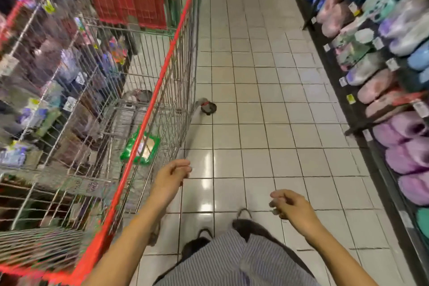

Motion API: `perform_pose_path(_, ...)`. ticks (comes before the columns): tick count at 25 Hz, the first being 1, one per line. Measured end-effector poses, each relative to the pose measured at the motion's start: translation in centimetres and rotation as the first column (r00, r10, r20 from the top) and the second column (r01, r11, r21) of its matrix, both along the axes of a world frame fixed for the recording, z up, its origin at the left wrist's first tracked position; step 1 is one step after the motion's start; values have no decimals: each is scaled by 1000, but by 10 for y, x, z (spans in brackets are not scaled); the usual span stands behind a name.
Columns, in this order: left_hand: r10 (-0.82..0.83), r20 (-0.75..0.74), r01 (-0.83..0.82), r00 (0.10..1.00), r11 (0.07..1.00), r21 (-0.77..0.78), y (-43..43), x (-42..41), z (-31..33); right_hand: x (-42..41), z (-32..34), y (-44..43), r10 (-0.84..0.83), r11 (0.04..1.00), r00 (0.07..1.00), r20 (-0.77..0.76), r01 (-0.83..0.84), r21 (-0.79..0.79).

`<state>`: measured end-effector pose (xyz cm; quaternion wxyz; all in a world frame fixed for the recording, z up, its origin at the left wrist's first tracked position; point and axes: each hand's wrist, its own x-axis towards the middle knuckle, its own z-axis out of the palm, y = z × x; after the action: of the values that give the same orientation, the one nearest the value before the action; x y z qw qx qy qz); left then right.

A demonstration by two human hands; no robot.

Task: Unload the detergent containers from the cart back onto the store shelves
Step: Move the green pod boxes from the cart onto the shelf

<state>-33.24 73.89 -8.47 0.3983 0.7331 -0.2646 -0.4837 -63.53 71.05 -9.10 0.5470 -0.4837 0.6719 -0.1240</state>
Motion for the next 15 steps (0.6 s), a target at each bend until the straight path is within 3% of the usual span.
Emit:
perform_pose_path(7,228,21,-227,973,972,-54,-86,-5,21,59,32,-174,264,963,959,107,-256,-79)
perform_pose_path(11,387,38,-371,921,903,-215,-115,-4,62,133,90,-258,548,830,813,196,-502,-241)
perform_pose_path(15,639,123,-541,760,726,-426,-122,25,104,221,140,-297,701,701,658,276,-562,-438)
